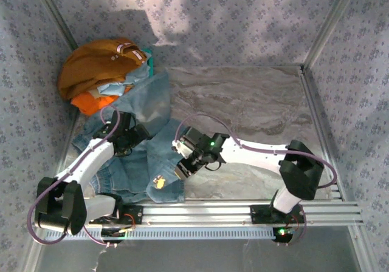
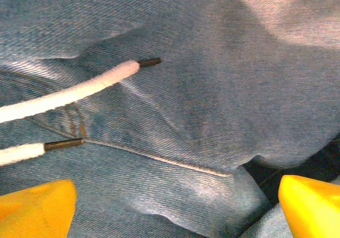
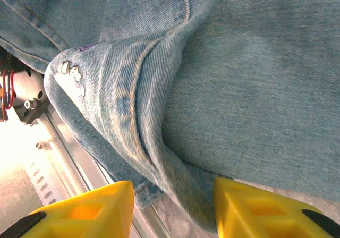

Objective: Fold and stack the trousers

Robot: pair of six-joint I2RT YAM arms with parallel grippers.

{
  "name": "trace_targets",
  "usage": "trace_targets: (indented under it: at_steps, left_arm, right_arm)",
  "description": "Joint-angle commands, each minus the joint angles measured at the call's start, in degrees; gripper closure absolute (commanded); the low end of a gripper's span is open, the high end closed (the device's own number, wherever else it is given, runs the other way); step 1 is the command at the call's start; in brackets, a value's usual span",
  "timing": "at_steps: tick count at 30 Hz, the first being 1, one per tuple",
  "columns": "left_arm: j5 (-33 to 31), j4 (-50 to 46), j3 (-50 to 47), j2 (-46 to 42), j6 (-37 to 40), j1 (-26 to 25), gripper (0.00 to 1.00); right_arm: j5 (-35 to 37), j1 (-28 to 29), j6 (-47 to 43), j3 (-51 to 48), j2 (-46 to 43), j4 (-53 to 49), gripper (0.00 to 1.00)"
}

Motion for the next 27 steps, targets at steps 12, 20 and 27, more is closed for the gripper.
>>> trace_targets:
  at_steps: [12,20,27]
  left_arm:
    - [1.54,1.98,-0.63,-0.8,1.7,-0.1,0.03]
    - [1.6,2.79,2.08,1.43,3.13,-1.6,0.04]
    - [1.14,1.63,7.4,5.48,6.52,-6.78,0.04]
  right_arm:
    - [9.86,-4.71,-0.16,3.48,-3.44,-9.01,1.0]
    - [33.26,-28.08,7.02,7.37,-14.34,-26.48,1.0]
    - [41.68,-54.66,9.44,9.51,-17.34,-22.73,0.62]
